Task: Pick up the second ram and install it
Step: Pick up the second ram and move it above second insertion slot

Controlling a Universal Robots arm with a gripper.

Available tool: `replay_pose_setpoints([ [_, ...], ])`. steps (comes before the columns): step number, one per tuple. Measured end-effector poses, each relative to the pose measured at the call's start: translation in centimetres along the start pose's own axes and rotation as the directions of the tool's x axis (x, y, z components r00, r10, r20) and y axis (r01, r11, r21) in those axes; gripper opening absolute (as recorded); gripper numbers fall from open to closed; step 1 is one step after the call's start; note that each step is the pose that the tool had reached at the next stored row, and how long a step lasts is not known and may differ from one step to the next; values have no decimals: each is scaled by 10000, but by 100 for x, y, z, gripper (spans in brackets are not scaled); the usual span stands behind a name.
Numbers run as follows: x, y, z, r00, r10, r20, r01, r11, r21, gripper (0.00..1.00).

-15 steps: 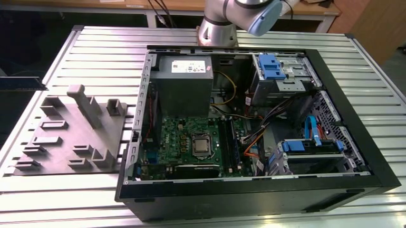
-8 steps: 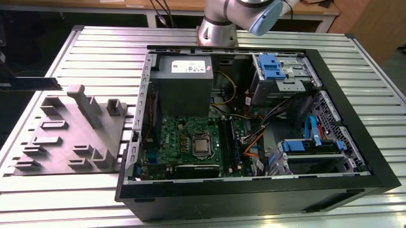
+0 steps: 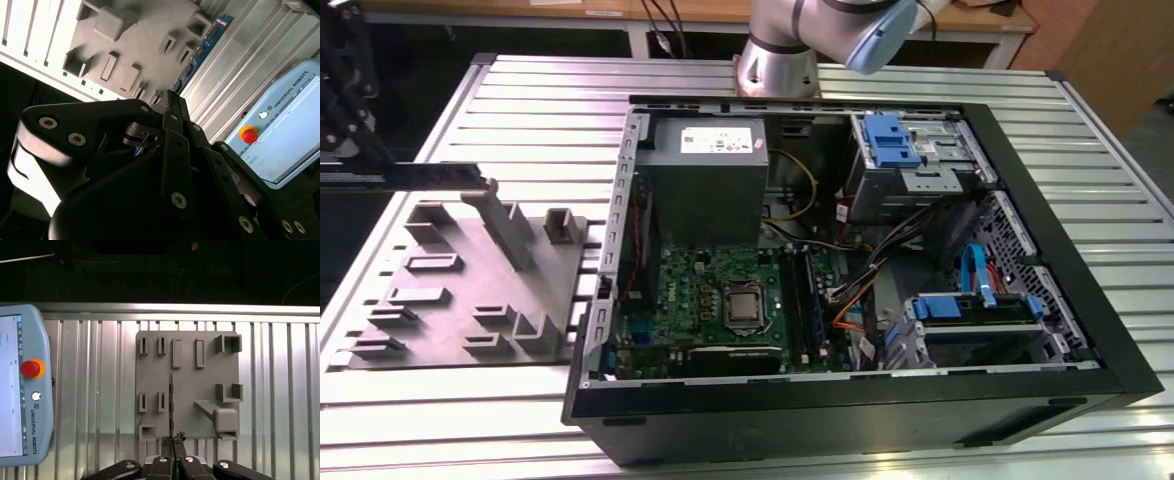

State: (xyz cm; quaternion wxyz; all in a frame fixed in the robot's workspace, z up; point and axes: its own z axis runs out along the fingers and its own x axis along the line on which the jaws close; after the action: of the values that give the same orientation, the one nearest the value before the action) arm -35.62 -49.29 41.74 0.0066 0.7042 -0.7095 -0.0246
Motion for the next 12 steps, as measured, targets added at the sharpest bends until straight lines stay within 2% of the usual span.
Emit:
replay_pose_setpoints([
  [12,-4,-437,-16,10000,1,0,-1,10000,0,11],
])
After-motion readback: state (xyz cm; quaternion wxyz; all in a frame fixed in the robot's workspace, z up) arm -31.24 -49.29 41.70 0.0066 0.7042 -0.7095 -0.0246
